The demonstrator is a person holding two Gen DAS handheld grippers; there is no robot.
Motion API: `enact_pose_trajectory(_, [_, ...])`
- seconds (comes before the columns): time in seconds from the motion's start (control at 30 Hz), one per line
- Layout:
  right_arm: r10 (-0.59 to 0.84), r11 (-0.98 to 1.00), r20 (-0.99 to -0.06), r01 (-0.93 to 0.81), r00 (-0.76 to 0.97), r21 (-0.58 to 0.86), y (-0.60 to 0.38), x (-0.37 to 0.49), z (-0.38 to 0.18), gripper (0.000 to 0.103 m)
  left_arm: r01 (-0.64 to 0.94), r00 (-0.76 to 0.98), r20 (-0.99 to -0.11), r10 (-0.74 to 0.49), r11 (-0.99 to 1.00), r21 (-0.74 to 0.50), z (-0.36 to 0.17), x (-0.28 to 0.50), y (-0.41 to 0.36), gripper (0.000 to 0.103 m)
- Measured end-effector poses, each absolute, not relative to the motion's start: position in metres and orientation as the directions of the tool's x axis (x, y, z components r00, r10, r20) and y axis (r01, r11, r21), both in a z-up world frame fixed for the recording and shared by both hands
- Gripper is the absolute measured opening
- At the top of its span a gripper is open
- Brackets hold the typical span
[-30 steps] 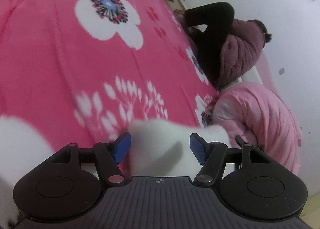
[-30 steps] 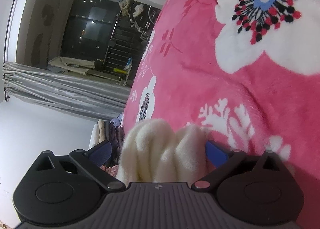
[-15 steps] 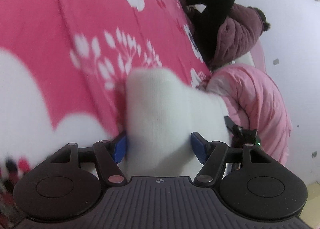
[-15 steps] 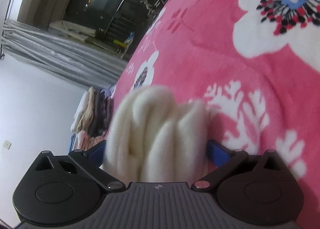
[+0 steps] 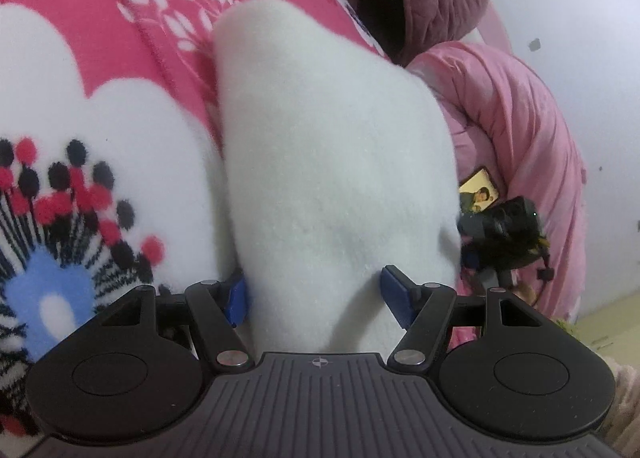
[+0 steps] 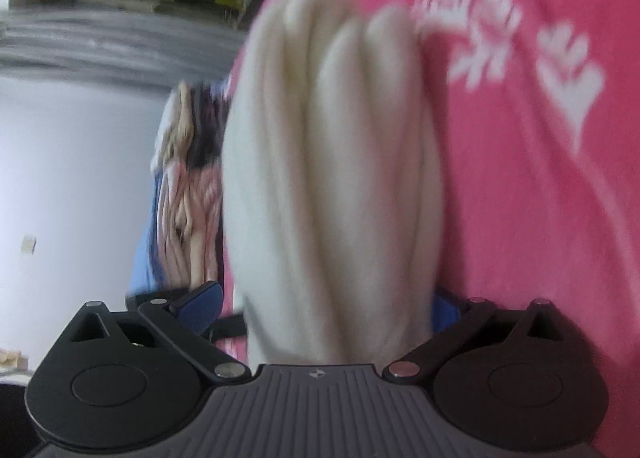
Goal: Fold clothes
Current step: 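Lift the folded cream sweater off the bed with both grippers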
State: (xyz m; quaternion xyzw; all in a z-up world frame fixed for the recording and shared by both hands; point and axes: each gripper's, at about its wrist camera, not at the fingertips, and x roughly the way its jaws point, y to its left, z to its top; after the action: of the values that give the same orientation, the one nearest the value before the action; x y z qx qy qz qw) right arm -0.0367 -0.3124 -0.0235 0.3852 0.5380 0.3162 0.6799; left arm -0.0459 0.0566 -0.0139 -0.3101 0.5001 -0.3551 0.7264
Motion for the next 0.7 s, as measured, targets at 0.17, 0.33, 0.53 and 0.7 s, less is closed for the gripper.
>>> enact_pose_trajectory(0.17, [0.840,0.494,-0.480,0.009,0.252,0.870,-0.310,-0.031,-0.028,0.103,0.201,0.242,-0.511,-0.825,0.558,-0.805,-0.019,-0.044,0.056,0.066])
enact_pose_trajectory(0.33, [0.805,0.517,-0.496,0.025,0.326,0.855,-0.305,-0.033,-0.025,0.096,0.195,0.260,-0.520,-0.814,0.572,-0.797,-0.013,-0.044,0.053,0.061])
enact_pose_trajectory(0.53, [0.785,0.525,-0.486,0.001,0.384,0.851,-0.283,-0.049,-0.001,0.079,0.281,0.290,-0.494,-0.820,0.566,-0.775,0.021,-0.048,0.062,0.048])
enact_pose_trajectory(0.7, [0.794,0.543,-0.488,-0.061,0.363,0.838,-0.258,-0.055,0.003,0.079,0.255,0.330,-0.510,-0.795,0.595,-0.762,0.029,-0.031,0.082,0.051])
